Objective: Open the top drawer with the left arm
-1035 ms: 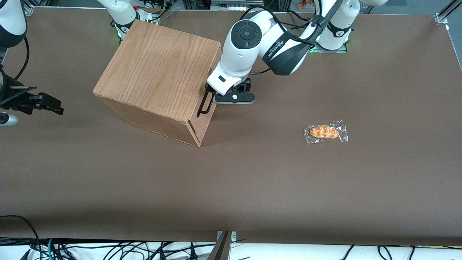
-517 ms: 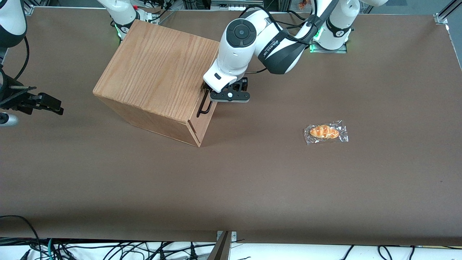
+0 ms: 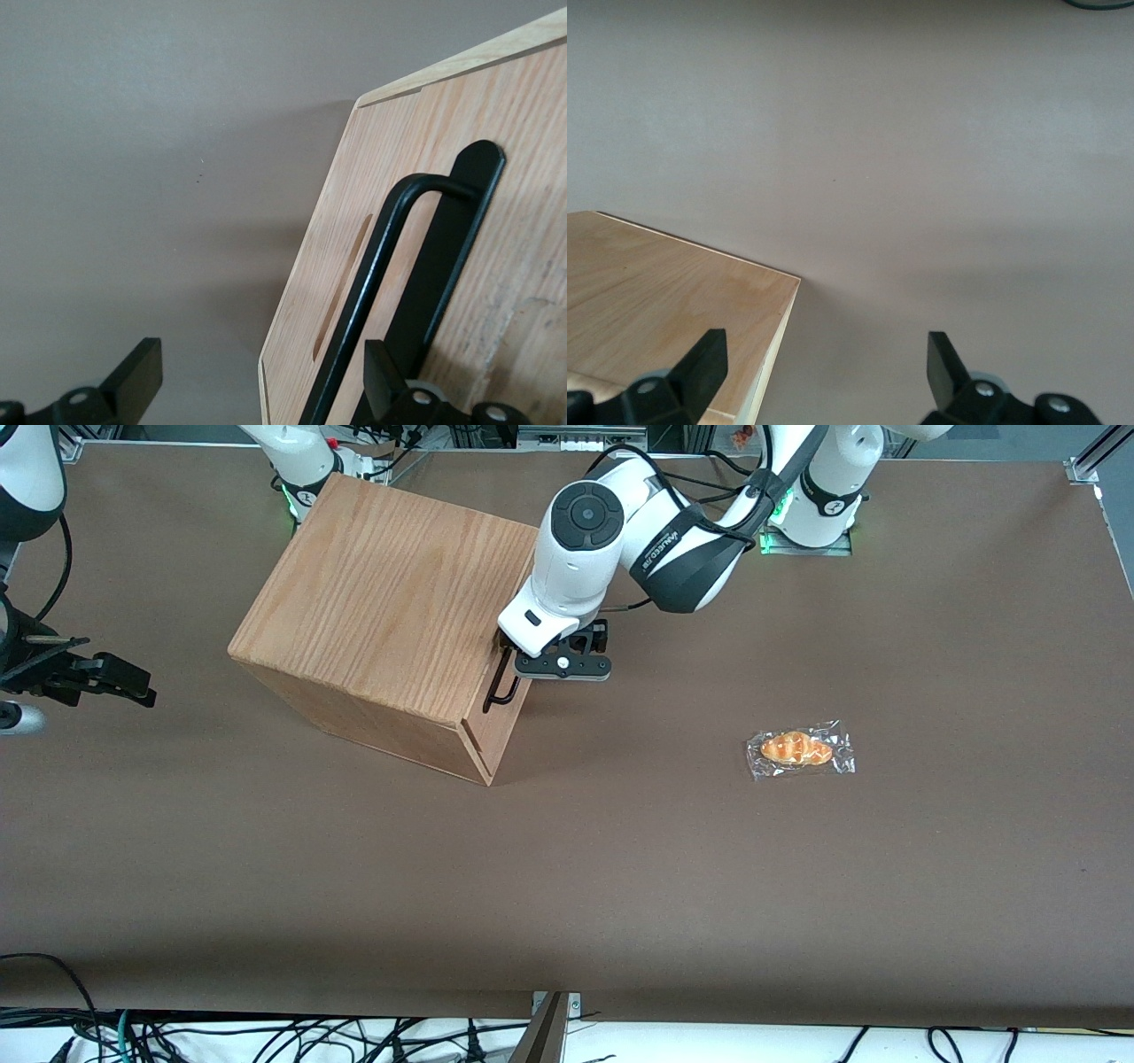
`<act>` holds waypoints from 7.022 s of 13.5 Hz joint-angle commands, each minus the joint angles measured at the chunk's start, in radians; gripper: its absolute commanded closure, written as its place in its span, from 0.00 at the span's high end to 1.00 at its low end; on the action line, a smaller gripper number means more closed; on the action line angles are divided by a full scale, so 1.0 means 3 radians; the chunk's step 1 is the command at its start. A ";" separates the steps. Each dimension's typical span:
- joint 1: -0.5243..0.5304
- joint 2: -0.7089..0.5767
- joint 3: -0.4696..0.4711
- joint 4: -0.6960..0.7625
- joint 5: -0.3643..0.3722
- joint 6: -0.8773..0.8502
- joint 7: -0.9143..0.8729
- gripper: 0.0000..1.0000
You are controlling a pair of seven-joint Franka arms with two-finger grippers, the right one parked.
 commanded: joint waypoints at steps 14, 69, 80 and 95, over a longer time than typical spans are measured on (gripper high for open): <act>-0.0145 0.0076 0.0028 0.0072 0.0224 -0.0190 0.0020 1.00; 0.0499 -0.0143 0.0058 0.0087 0.0418 -0.1100 0.0807 1.00; 0.0478 -0.0225 -0.0003 0.0113 0.0362 -0.1105 0.0756 1.00; 0.1853 -0.0732 0.0017 0.0128 0.0480 -0.1525 0.1127 1.00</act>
